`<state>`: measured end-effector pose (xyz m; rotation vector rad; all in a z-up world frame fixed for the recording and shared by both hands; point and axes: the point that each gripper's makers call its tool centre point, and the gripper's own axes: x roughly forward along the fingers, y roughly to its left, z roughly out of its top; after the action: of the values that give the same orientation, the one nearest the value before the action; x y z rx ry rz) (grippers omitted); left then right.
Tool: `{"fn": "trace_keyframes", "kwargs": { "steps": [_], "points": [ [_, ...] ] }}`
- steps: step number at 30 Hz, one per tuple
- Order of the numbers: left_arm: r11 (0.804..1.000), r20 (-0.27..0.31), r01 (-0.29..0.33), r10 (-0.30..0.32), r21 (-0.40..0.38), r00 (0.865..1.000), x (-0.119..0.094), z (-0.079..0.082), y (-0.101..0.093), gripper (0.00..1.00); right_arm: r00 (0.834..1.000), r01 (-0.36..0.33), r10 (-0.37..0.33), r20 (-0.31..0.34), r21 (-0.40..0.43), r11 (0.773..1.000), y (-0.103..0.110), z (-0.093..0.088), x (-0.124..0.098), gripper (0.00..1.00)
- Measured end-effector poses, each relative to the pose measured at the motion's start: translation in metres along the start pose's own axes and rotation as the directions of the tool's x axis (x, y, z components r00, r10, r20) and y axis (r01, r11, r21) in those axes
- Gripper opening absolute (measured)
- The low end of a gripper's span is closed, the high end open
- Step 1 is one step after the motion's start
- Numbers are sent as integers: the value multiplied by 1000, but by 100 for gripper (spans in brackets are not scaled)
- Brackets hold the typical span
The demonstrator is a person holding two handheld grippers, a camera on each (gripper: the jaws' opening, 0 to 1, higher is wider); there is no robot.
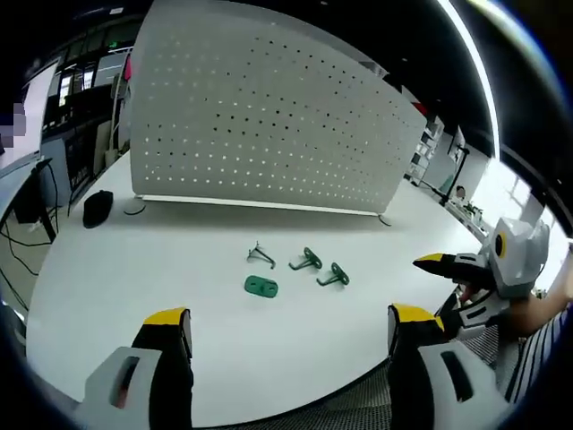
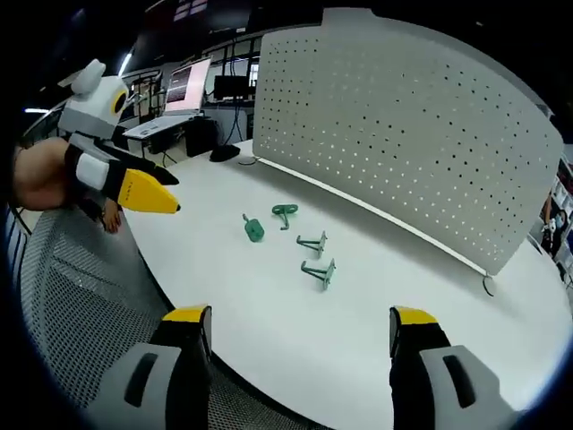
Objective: Insert the hook assembly into the mounting plate slot until the hook locks in place.
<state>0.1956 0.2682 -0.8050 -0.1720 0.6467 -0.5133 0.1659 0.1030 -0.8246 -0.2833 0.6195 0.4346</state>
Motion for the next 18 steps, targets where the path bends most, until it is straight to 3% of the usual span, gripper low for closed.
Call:
{"fn": "trace_keyframes", "kwargs": {
  "steps": [11, 18],
  "points": [
    [998, -22, -1, 3, 66, 1000, 1, -4, -2, 93, 1000, 8, -8, 1, -2, 1000, 1, 1, 0, 78],
    [999, -23, -3, 4, 53, 1000, 1, -4, 1, 93, 1000, 2, -2, 7, 7, 1000, 4, 3, 1, 78]
  ]
}}
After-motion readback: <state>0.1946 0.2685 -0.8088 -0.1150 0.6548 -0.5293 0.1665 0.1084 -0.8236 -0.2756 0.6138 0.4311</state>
